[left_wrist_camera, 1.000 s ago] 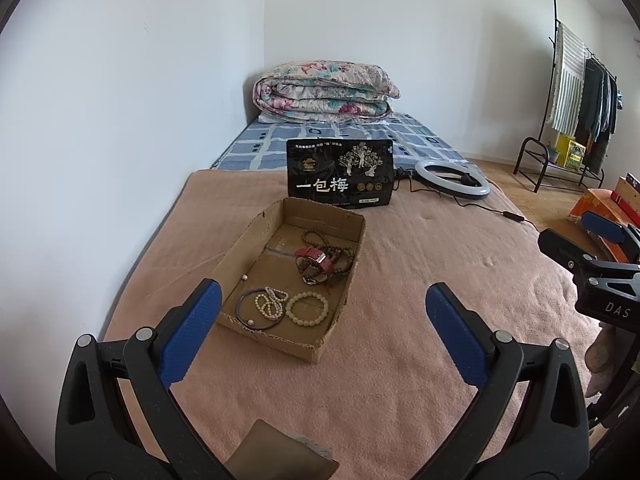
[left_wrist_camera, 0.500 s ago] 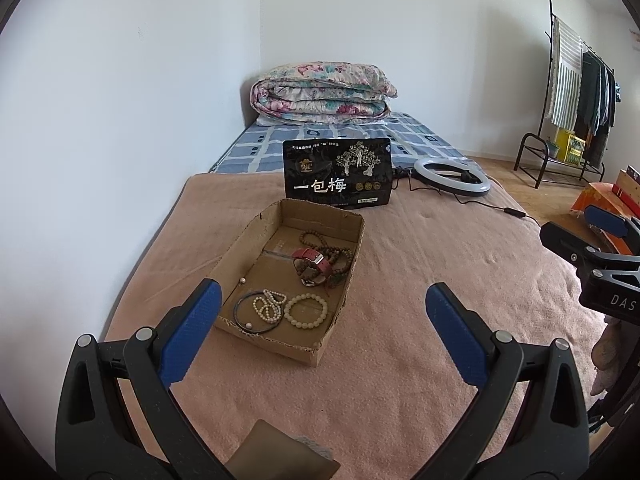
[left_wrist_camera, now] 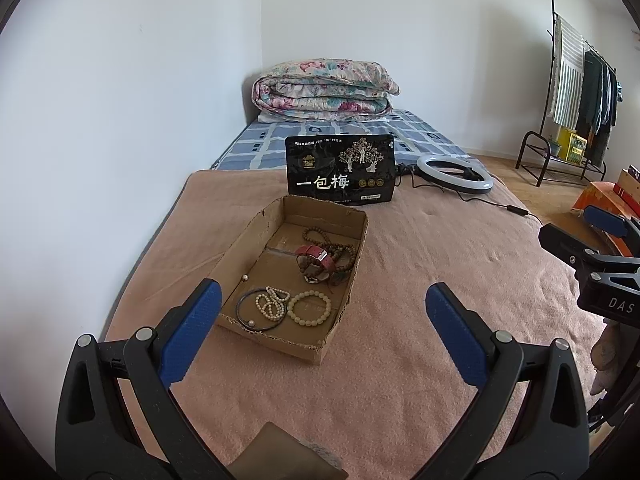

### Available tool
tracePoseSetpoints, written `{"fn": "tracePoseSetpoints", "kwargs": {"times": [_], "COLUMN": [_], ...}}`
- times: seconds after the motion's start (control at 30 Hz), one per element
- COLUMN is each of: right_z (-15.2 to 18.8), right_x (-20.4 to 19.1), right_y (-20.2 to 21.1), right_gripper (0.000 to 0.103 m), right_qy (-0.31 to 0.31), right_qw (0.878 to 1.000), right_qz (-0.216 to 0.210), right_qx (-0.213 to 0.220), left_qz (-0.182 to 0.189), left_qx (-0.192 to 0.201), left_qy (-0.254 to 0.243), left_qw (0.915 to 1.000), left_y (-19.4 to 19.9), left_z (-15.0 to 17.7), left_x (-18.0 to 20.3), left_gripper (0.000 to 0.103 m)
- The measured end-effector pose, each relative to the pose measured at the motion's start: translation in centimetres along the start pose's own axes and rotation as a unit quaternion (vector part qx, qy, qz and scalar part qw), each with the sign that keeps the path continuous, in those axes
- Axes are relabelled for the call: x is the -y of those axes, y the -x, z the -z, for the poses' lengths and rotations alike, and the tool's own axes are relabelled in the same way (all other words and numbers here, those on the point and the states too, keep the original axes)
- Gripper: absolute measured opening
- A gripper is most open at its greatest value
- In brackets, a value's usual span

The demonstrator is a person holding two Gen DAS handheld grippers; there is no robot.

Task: Organize jewelry

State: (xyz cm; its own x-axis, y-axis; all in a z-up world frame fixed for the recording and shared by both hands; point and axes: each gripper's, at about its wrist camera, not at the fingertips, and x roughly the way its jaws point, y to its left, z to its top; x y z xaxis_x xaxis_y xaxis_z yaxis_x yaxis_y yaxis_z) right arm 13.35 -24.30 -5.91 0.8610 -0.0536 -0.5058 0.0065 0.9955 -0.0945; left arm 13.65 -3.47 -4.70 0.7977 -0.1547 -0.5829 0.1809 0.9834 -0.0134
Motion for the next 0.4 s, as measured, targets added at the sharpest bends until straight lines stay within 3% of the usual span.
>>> {"fn": "tracePoseSetpoints", "kwargs": {"times": [0.4], "right_z": [0.45], "right_x": [-0.09], "right_y": [-0.59], "right_gripper": [0.103], "right_qy": [0.007], "right_qw": [1.000], "right_qz": [-0.004], "right_qx": [-0.011], "left_qz": [-0.015], "left_qx": [0.019], "left_qy": [-0.009], "left_qw": [0.9997], "left_y": [0.04], "left_z": [0.28], "left_x": [-0.04], "left_gripper": [0.103]}}
